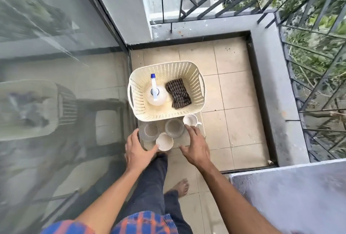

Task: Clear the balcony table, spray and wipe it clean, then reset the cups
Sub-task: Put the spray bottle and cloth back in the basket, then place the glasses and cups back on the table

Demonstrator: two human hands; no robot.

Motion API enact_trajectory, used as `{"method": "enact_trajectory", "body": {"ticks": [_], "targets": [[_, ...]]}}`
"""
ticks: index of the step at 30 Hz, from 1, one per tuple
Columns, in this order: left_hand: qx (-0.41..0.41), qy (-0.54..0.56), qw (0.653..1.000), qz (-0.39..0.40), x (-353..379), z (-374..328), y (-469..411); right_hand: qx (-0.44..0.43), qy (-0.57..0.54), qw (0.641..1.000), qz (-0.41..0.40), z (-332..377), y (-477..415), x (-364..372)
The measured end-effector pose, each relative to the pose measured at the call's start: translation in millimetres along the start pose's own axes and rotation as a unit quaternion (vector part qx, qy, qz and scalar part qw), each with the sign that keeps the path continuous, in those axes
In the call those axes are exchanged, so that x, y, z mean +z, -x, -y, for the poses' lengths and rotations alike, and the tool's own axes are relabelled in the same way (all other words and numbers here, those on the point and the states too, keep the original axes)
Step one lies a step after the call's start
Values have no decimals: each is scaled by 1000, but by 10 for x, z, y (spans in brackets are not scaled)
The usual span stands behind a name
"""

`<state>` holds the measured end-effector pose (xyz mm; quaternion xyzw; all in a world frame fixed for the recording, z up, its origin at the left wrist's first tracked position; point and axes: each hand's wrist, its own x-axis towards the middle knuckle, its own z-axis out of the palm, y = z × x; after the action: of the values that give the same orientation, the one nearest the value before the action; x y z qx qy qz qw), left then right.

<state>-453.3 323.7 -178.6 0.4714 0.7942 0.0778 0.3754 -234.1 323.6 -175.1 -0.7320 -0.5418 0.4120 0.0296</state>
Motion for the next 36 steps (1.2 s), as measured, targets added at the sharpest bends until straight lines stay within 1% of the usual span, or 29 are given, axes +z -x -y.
{"method": "enact_trajectory", "body": {"ticks": [3,8,13,20,26,29,33,36], "targets": [[-24,30,999,16,144,-74,-73,-39,94,995,20,15,-97,63],[-68,82,994,-8,355,-175,-227,-78,153,985,21,44,-302,142],[-113,115,986,-34,420,-252,-308,-104,133,986,-4,30,-348,194],[-141,111,983,-45,346,-195,-319,-74,122,990,-22,114,-349,224],[-127,110,985,-45,184,77,-194,-56,108,992,-15,149,-375,204],[-134,139,980,-54,126,163,-135,-59,102,993,-25,165,-333,180],[-124,164,977,-60,92,240,16,-59,95,992,-52,95,-116,172],[-106,180,976,-59,78,236,159,-43,72,991,-103,-8,106,90]]}}
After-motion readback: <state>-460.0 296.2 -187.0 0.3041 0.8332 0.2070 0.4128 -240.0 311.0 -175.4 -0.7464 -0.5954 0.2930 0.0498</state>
